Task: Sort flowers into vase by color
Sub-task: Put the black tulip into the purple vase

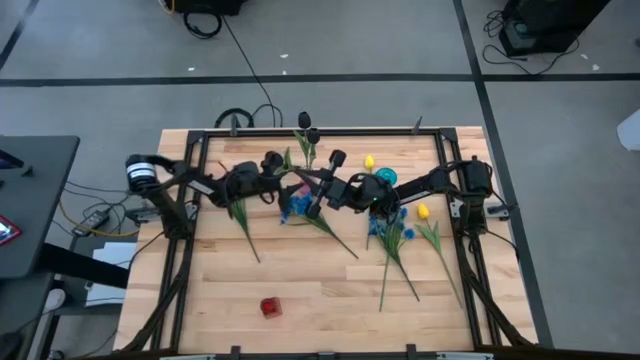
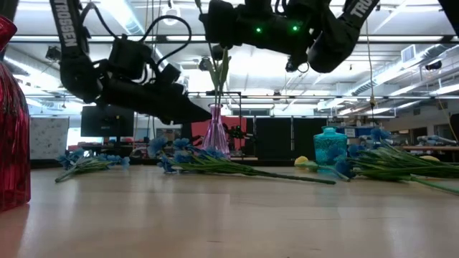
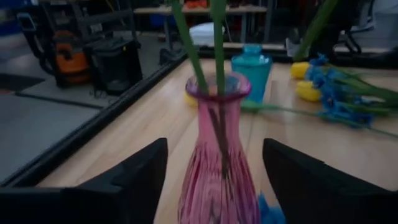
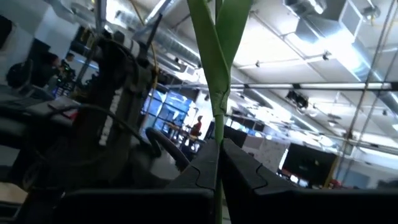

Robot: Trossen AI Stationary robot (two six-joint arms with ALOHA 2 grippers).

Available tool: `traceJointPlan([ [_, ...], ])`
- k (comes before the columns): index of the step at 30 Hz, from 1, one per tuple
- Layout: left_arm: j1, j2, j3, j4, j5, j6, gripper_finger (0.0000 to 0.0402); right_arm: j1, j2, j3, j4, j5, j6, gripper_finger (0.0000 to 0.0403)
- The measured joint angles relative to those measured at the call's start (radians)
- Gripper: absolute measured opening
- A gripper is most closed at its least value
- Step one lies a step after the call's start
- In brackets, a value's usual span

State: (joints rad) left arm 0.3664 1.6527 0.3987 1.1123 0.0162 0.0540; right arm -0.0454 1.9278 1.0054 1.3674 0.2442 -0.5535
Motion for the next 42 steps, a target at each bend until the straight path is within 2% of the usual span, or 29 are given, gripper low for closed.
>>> traceJointPlan([
  [3,0.001,0.042,0.003,0.065,-0.005,0.001,0.0289,-0.015,0.0,0.007,0.0,-0.042,0.0,0.0024],
  [8,0.011,0.129,0.039,0.111,0.03,0.007,0.0285,-0.052,0.0,0.021,-0.014,-0.104,0.026,0.0024],
  [15,0.015,0.236,0.098,0.164,0.056,0.021,0.0237,-0.095,0.0,0.026,-0.048,-0.168,0.086,0.0024],
  [21,0.015,0.239,0.099,0.179,0.056,0.017,0.019,-0.124,0.0,0.026,-0.051,-0.196,0.105,0.0024],
  [26,0.015,0.239,0.099,0.181,0.061,-0.003,0.0177,-0.155,0.001,0.026,-0.083,-0.252,0.167,0.0024],
  [34,0.015,0.238,0.098,0.181,0.064,-0.006,0.0177,-0.16,0.006,0.026,-0.078,-0.257,0.182,0.0021],
  [37,0.015,0.238,0.097,0.182,0.064,-0.006,0.0177,-0.158,0.061,0.028,0.022,-0.236,0.2,0.0021],
  [40,0.015,0.238,0.096,0.183,0.064,-0.007,0.0177,-0.148,0.135,0.029,0.13,-0.146,0.184,0.0021],
  [42,0.015,0.238,0.094,0.186,0.064,-0.011,0.0177,-0.14,0.168,0.029,0.194,-0.13,0.174,0.0021],
])
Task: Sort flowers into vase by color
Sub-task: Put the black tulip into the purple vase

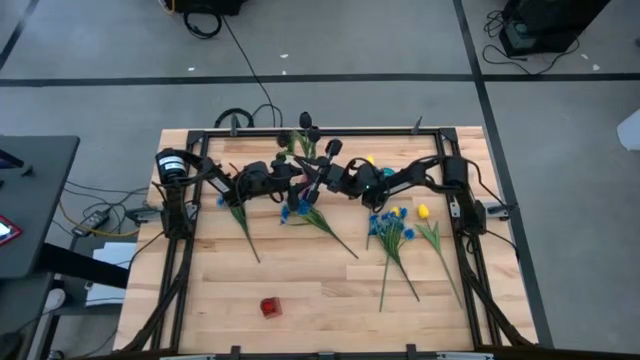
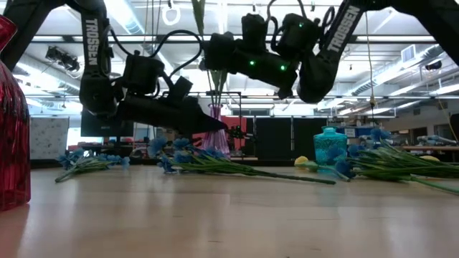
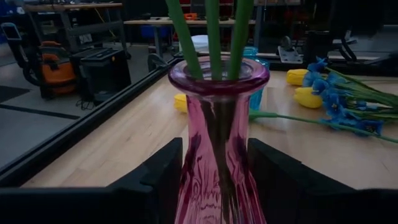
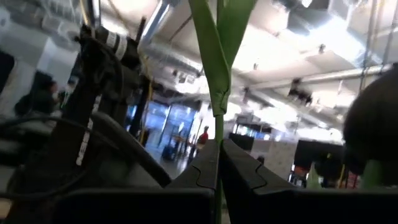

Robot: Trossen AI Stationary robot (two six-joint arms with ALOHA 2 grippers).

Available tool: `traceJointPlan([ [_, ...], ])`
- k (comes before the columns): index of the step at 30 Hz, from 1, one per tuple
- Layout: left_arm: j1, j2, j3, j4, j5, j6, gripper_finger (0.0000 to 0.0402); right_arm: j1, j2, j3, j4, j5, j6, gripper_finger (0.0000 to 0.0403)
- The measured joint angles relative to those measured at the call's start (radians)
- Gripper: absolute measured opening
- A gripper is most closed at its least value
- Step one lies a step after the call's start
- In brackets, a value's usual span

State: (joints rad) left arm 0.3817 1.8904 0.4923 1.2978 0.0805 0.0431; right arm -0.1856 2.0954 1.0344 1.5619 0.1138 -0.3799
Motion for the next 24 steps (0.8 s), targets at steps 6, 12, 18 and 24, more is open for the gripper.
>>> traceJointPlan([
  [6,0.0,-0.001,-0.005,0.002,0.0,-0.002,0.0176,0.036,0.002,-0.005,-0.013,0.113,-0.028,0.0022],
  [12,0.003,-0.001,-0.005,0.002,0.0,-0.016,0.0176,0.067,0.002,-0.052,-0.036,0.278,-0.039,0.0026],
  [18,0.011,-0.001,-0.005,0.003,0.003,-0.024,0.0176,0.074,0.002,-0.083,-0.088,0.363,0.012,0.0025],
  [24,0.011,0.0,-0.005,0.011,0.003,-0.026,0.0176,0.048,0.001,-0.083,-0.226,0.353,0.102,0.0028],
])
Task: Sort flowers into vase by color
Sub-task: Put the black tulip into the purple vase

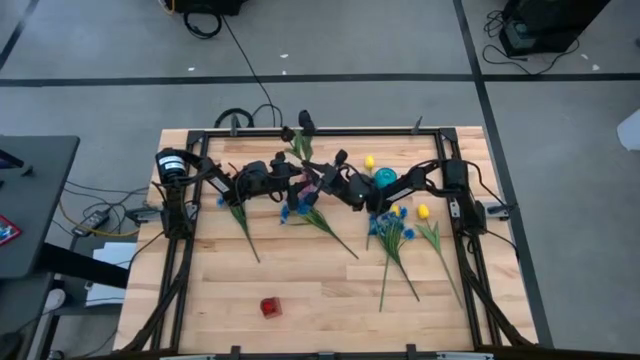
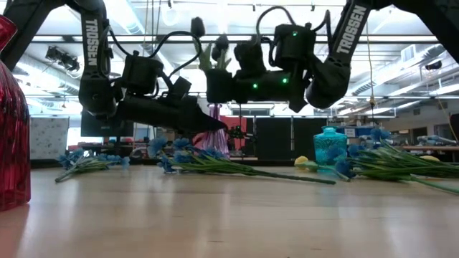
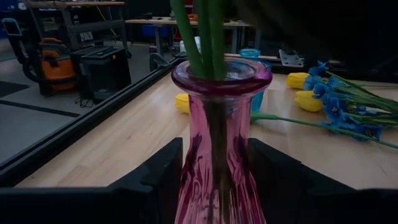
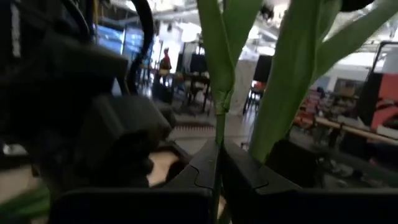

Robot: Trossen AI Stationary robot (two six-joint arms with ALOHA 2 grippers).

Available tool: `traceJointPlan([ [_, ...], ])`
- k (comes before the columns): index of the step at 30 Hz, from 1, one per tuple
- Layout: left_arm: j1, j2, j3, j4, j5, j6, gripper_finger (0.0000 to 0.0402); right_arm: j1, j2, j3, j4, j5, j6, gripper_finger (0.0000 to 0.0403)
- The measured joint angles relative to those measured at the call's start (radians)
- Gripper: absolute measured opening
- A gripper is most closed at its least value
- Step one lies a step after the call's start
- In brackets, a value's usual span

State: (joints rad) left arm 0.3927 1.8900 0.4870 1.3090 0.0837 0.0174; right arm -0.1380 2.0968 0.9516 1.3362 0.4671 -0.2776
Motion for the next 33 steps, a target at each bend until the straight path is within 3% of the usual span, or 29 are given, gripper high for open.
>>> traceJointPlan([
  [8,0.0,0.0,0.0,0.0,0.0,0.0,0.0176,0.012,0.0,0.0,-0.104,0.022,0.018,0.0028],
  [15,0.0,0.0,0.0,0.0,0.0,0.0,0.0176,0.043,-0.002,0.002,-0.134,0.144,0.008,0.0033],
  [19,0.0,0.0,0.0,0.001,0.0,0.0,0.0176,0.048,-0.002,0.002,-0.137,0.16,-0.009,0.0046],
  [26,0.0,0.0,0.0,0.0,0.0,0.0,0.0177,0.054,-0.002,0.001,-0.144,0.165,-0.011,0.0124],
  [33,0.0,0.0,0.0,-0.001,0.001,-0.003,0.0178,0.089,-0.032,-0.003,-0.18,0.241,-0.087,0.0192],
])
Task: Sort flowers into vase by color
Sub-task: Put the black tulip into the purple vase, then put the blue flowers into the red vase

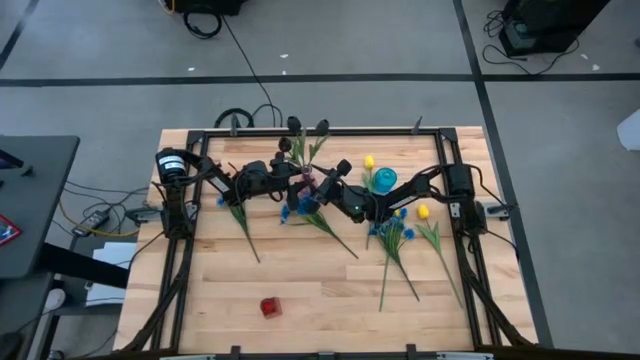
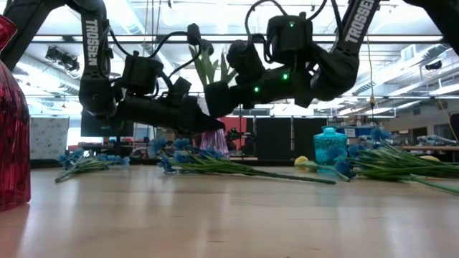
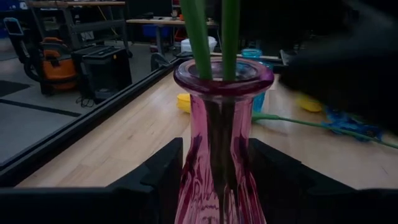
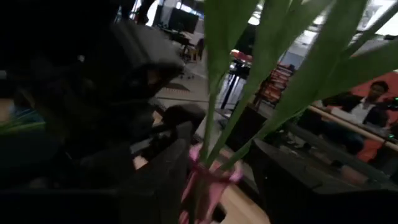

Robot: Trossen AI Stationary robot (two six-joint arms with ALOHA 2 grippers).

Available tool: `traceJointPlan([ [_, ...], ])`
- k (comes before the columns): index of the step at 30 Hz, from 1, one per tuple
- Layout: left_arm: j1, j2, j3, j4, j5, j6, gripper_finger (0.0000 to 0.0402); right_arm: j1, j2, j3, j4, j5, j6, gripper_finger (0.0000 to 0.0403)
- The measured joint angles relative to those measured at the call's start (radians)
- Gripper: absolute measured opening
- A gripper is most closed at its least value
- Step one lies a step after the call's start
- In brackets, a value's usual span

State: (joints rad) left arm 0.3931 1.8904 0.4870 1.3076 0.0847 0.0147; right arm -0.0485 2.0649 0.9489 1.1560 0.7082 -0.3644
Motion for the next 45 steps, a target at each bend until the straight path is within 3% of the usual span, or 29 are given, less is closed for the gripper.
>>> traceJointPlan([
  [7,0.0,0.0,0.0,0.001,-0.005,-0.003,0.0189,0.029,-0.057,0.0,-0.101,0.021,0.006,0.0198],
  [15,0.0,-0.001,-0.003,0.002,-0.004,0.003,0.0274,0.07,-0.093,-0.043,-0.099,0.123,0.006,0.0198],
  [22,0.003,-0.16,-0.095,-0.036,-0.047,0.031,0.0315,0.106,-0.195,-0.137,-0.124,0.147,0.071,0.0199],
  [27,-0.006,-0.345,-0.173,-0.19,-0.064,0.033,0.0314,0.113,-0.311,-0.157,-0.439,0.021,0.289,0.0194],
  [32,-0.051,-0.508,-0.191,-0.437,-0.095,0.042,0.0304,0.083,-0.393,-0.079,-0.883,-0.285,0.53,0.0186],
  [34,-0.079,-0.566,-0.189,-0.534,-0.122,0.048,0.03,0.079,-0.389,-0.035,-1.004,-0.36,0.579,0.0182],
  [41,-0.212,-0.718,-0.188,-0.717,-0.251,0.011,0.0297,0.164,-0.313,0.081,-1.269,-0.399,0.617,0.0192],
  [45,-0.286,-0.782,-0.188,-0.791,-0.344,-0.002,0.0296,0.185,-0.271,0.141,-1.407,-0.48,0.724,0.0198],
])
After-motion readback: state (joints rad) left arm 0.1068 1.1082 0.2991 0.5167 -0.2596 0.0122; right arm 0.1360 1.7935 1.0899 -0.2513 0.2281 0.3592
